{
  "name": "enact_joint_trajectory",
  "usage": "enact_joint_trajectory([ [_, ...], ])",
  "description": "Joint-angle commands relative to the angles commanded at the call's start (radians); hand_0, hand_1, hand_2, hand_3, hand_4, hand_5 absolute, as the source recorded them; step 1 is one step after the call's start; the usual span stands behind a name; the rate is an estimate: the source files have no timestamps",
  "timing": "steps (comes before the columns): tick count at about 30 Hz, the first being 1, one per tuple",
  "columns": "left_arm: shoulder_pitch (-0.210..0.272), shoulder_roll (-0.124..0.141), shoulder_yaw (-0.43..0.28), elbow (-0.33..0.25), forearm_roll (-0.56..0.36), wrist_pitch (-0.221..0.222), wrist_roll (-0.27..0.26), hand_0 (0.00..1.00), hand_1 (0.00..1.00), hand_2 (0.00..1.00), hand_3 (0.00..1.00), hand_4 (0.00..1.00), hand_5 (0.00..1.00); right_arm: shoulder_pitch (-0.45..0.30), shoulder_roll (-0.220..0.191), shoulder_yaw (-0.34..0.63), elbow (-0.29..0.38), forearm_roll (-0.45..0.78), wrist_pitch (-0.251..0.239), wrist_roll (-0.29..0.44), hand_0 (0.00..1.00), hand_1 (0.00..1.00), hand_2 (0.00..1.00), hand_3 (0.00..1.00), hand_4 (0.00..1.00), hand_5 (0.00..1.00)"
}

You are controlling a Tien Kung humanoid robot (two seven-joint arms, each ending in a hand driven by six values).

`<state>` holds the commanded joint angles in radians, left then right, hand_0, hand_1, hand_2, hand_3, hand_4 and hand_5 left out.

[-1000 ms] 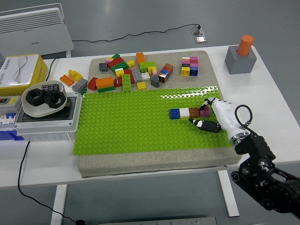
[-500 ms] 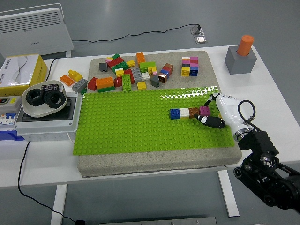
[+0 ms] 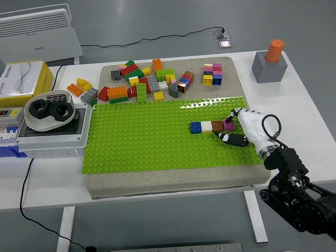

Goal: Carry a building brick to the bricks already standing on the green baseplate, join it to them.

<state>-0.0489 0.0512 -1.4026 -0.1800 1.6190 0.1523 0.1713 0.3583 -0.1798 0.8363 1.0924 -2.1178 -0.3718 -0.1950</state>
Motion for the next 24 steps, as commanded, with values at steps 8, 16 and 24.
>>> enact_joint_trajectory([
  [8, 0.000, 0.000, -0.002, 0.000, 0.002, 0.000, -0.001, 0.695, 0.529, 0.446, 0.573, 0.543, 0.427, 0.002, 0.002, -0.015, -0.006, 0.002, 0.006, -0.002, 0.769, 0.773, 0.822, 0.557, 0.848, 0.580],
  [16, 0.000, 0.000, -0.003, 0.000, 0.003, 0.001, -0.001, 0.695, 0.528, 0.447, 0.573, 0.544, 0.428, 0.001, 0.002, -0.020, -0.006, 0.003, 0.007, -0.003, 0.768, 0.773, 0.822, 0.558, 0.848, 0.580],
  [24, 0.000, 0.000, -0.004, 0.000, 0.003, 0.001, 0.000, 0.695, 0.528, 0.447, 0.573, 0.543, 0.428, 0.001, 0.002, -0.019, -0.006, 0.002, 0.006, -0.003, 0.770, 0.774, 0.822, 0.558, 0.848, 0.579],
])
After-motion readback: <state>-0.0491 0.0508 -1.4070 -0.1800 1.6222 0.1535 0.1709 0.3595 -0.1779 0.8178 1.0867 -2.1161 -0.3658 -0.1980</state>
